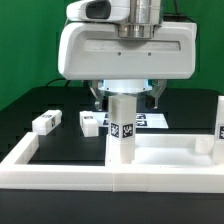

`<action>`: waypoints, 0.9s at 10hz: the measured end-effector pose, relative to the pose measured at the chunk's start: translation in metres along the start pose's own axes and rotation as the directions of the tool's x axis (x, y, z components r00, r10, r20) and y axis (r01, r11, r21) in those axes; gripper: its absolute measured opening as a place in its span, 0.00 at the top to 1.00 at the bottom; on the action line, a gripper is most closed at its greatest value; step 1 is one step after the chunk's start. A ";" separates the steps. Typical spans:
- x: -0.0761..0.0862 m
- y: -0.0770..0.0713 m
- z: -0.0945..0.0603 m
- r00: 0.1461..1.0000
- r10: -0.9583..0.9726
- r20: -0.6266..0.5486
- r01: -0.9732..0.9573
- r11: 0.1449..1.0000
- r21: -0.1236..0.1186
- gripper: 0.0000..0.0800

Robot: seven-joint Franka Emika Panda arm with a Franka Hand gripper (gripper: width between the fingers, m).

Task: Assemble desk

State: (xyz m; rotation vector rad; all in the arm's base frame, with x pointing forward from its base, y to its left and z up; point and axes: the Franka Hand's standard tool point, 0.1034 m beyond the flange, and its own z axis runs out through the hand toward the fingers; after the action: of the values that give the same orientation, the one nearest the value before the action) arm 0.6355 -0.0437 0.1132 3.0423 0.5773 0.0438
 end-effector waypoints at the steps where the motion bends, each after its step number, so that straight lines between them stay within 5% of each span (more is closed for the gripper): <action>1: 0.000 0.000 0.000 1.000 -0.028 0.000 0.028 1.000 0.000 0.19; 2: -0.001 0.001 0.000 0.999 -0.033 0.000 0.033 0.999 0.000 0.34; 3: -0.001 0.002 0.000 1.000 -0.031 0.001 0.031 1.000 0.000 0.34; 5: -0.001 0.002 0.000 1.000 -0.030 0.001 0.030 1.000 0.000 0.64; 9: -0.001 0.002 0.000 0.999 0.035 0.001 -0.035 0.999 0.001 0.64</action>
Offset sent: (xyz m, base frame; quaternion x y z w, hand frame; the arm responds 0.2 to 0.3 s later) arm 0.0000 0.0000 0.0000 0.0000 0.0000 0.0000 1.0000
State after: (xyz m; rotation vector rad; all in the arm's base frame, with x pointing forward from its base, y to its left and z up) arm 0.6352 -0.0457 0.1129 3.0532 0.5245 0.0439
